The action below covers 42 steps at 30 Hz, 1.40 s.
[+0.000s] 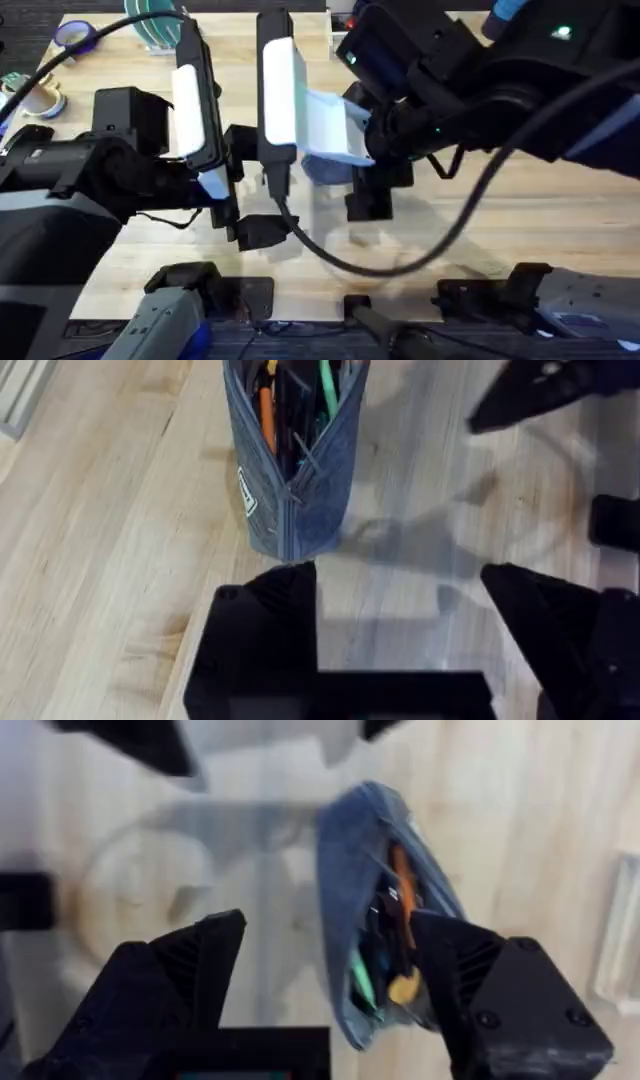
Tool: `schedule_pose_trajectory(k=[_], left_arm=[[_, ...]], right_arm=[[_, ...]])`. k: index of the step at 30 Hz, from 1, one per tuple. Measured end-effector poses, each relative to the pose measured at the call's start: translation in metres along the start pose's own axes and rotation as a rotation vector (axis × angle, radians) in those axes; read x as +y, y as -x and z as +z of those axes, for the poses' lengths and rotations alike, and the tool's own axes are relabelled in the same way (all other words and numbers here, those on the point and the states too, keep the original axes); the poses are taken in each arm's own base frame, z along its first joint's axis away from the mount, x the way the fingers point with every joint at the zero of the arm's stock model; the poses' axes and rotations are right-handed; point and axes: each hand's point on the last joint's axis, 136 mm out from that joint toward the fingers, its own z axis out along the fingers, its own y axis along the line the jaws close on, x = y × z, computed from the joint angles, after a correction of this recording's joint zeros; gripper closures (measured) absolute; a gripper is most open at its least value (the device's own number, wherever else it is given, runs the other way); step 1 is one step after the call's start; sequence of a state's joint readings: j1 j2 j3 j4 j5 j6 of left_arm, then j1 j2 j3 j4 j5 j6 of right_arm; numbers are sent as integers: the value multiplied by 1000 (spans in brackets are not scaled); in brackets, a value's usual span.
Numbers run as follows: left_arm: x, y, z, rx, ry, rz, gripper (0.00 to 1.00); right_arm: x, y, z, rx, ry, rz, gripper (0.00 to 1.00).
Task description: Unzip the bag, pick up the pens from the table one at a time and place them inside, then zip the bag closed.
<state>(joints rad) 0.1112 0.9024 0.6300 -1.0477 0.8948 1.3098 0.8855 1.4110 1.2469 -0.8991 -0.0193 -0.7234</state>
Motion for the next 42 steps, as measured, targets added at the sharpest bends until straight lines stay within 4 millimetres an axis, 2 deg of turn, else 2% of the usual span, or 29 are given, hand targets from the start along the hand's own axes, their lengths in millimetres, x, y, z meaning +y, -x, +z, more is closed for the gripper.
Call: schedule_pose_trajectory(k=[4, 10, 26, 34, 42], left_arm=[[0, 0, 0, 0, 0, 0, 5], [0, 0, 0, 0, 0, 0, 6], [0, 0, 0, 0, 0, 0, 7], [-3, -1, 0, 3, -9, -9, 6], [-3, -1, 0, 2, -11, 60, 6]], right_arm=[[-16, -9, 0, 58, -86, 44, 4], [-30, -8, -2, 60, -157, 67, 4], [-10, 10, 0, -38, -39, 62, 3], [-8, 12, 0, -49, -26, 62, 3], [-8, 12, 0, -49, -25, 62, 4]])
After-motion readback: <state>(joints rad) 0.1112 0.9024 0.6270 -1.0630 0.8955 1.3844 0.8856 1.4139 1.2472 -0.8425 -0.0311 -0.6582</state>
